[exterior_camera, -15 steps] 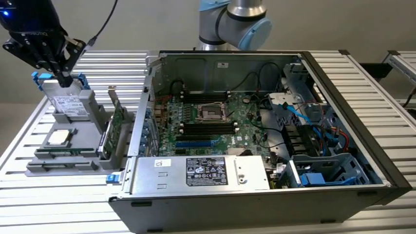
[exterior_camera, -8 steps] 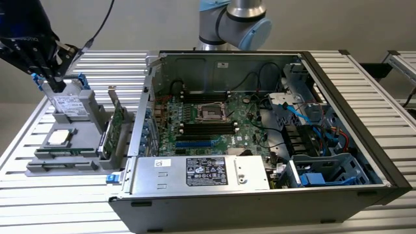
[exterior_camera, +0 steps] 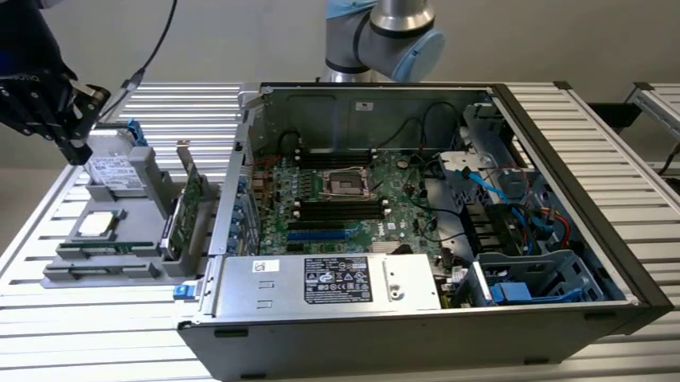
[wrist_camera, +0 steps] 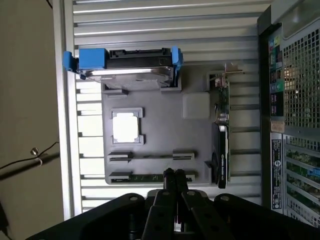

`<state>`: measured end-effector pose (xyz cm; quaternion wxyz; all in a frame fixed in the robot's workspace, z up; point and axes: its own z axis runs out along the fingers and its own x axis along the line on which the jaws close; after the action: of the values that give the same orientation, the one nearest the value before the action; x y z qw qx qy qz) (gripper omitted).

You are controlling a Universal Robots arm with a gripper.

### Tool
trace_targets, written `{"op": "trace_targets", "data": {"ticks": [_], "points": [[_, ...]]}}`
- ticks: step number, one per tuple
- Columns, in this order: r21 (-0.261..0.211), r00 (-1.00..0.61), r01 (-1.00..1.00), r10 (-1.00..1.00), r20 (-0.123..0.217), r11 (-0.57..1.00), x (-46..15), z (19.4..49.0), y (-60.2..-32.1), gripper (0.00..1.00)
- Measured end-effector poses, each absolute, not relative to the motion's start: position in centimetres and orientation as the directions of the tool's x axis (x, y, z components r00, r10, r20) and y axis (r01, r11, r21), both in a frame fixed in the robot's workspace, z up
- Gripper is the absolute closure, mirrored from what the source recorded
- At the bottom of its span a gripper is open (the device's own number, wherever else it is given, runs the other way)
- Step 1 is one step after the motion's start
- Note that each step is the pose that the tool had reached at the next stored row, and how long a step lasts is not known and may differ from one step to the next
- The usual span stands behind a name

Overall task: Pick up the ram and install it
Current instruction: 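Reach for the ram, then pick up the ram and move it above insertion slot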

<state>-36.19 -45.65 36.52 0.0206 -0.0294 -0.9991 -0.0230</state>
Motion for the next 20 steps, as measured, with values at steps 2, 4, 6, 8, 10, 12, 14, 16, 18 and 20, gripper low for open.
{"op": "trace_targets", "data": {"ticks": [2,4,6,8,10,12,14,16,18,20], "points": [[0.045,-0.997,0.059,0.057,0.043,0.997,-36.3,36.4,-46.2,0.90],[0.045,-0.998,0.057,0.056,0.042,0.997,-36.4,36.3,-46.5,0.90],[0.045,-0.998,0.053,0.051,0.042,0.998,-36.5,36.1,-46.5,0.90],[0.045,-0.998,0.047,0.045,0.043,0.998,-36.6,35.9,-46.5,0.90],[0.045,-0.998,0.042,0.041,0.043,0.998,-36.7,35.8,-46.5,0.90],[0.045,-0.999,0.036,0.035,0.042,0.998,-36.8,35.5,-46.5,0.90],[0.045,-0.999,0.036,0.034,0.042,0.998,-36.9,35.4,-46.5,0.90],[0.045,-0.999,0.036,0.034,0.042,0.998,-36.9,35.4,-46.5,0.90],[0.045,-0.999,0.036,0.034,0.042,0.998,-36.9,35.4,-46.5,0.90],[0.045,-0.999,0.036,0.034,0.042,0.998,-36.9,35.4,-46.5,0.90]]}}
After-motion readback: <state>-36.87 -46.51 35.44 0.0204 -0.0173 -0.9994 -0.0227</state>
